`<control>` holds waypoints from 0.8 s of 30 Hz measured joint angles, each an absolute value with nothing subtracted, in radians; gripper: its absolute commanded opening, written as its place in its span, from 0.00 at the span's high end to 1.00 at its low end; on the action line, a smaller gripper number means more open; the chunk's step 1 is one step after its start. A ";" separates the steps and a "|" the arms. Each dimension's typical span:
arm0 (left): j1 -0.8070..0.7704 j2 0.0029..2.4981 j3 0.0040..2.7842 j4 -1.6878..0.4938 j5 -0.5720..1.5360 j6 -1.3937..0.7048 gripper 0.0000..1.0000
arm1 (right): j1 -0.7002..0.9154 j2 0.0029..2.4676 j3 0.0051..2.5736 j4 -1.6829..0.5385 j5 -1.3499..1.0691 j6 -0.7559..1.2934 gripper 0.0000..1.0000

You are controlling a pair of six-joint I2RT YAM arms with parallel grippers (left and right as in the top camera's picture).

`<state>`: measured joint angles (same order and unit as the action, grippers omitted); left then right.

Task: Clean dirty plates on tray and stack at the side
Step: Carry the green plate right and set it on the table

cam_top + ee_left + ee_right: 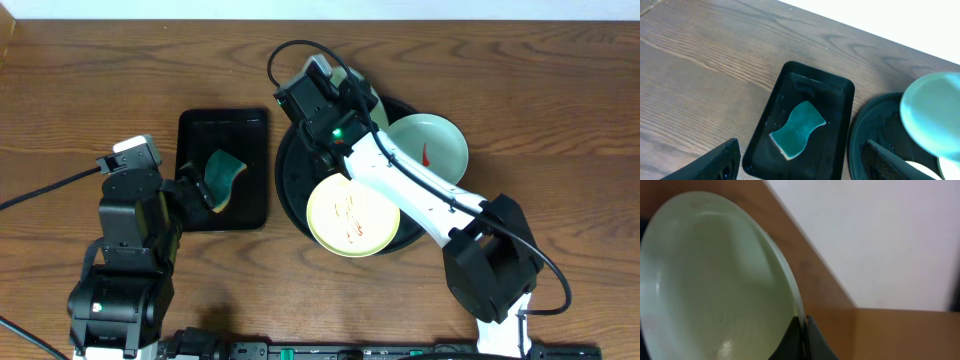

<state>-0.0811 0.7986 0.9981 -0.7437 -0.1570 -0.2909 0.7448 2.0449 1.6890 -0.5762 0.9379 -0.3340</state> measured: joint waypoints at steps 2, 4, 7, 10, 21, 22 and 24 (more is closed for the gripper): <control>-0.081 0.799 0.998 -0.745 -0.157 -0.291 0.22 | 0.736 2.045 1.689 -0.619 0.867 -0.257 0.99; -0.081 0.799 0.998 -0.745 -0.157 -0.291 0.22 | 0.712 2.041 1.692 -0.637 0.812 -0.176 0.99; -0.081 0.799 0.998 -0.745 -0.157 -0.290 0.22 | 0.655 2.026 1.696 -0.643 0.675 -0.065 0.99; -0.081 0.799 0.998 -0.745 -0.157 -0.291 0.22 | 0.595 2.024 1.696 -0.644 0.497 0.041 0.99; -0.081 0.799 0.998 -0.745 -0.157 -0.291 0.22 | 0.326 1.977 1.696 -0.721 0.146 0.225 0.99; -0.081 0.801 0.998 -0.745 -0.157 -0.290 0.22 | 0.290 1.970 1.696 -0.740 0.131 0.231 0.99; -0.081 0.804 0.998 -0.745 -0.157 -0.291 0.22 | 0.228 1.961 1.696 -0.780 0.113 0.238 0.99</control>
